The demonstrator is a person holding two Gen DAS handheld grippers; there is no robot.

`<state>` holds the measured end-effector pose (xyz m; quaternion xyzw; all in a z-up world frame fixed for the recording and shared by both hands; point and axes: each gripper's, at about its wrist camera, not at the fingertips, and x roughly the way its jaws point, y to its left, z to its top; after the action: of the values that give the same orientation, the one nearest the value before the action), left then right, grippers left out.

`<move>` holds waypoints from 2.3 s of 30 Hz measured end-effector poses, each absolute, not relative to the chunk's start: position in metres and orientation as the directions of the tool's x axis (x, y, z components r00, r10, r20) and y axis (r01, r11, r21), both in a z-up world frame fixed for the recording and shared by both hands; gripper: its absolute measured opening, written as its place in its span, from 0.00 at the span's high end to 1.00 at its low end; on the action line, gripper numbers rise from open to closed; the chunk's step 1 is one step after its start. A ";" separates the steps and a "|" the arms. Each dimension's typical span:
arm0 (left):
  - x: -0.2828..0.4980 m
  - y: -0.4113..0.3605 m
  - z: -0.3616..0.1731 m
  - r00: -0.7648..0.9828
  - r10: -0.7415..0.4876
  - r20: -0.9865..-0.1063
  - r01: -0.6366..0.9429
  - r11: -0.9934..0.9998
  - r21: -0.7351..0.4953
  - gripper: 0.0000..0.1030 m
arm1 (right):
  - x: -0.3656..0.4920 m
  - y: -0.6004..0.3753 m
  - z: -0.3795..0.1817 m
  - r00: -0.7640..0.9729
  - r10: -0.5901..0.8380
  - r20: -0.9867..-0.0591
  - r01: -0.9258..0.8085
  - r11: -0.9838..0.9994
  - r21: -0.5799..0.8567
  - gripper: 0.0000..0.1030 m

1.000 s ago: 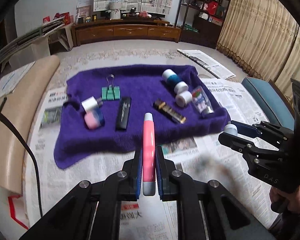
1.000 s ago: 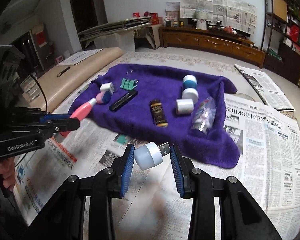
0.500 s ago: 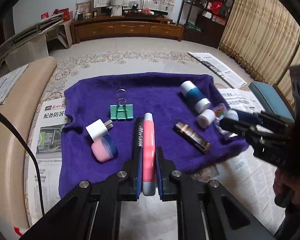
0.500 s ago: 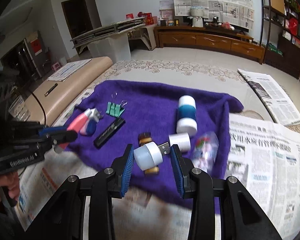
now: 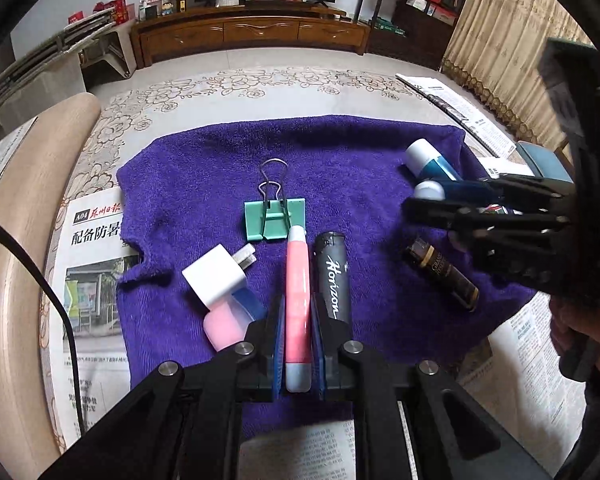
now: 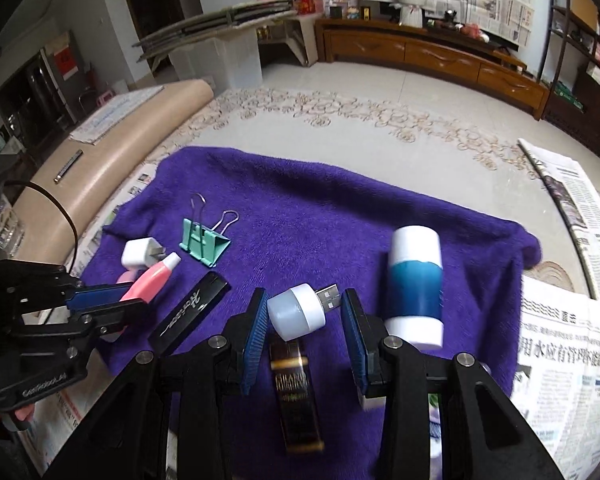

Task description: Organize rigid objects

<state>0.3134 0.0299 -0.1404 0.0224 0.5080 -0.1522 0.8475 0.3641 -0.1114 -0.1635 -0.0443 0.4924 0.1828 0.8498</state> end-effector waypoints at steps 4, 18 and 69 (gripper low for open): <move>0.321 0.028 -0.142 0.419 -0.231 -0.878 0.293 0.950 -0.110 0.88 | 0.376 -0.102 -0.173 0.426 0.254 -0.868 -0.365 0.926 0.092 0.64; 0.342 0.017 -0.153 0.347 -0.205 -0.915 0.303 0.948 -0.098 0.88 | 0.399 -0.105 -0.190 0.402 0.231 -0.886 -0.354 0.932 0.083 0.64; 0.273 0.008 -0.105 0.488 -0.158 -0.859 0.259 0.965 -0.030 0.00 | 0.309 -0.140 -0.119 0.480 0.237 -0.844 -0.348 0.935 0.065 0.00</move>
<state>0.2730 0.0079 -0.1054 0.0516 0.4915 -0.1211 0.8609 0.3089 -0.1396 -0.1189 -0.0575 0.4804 0.1703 0.8584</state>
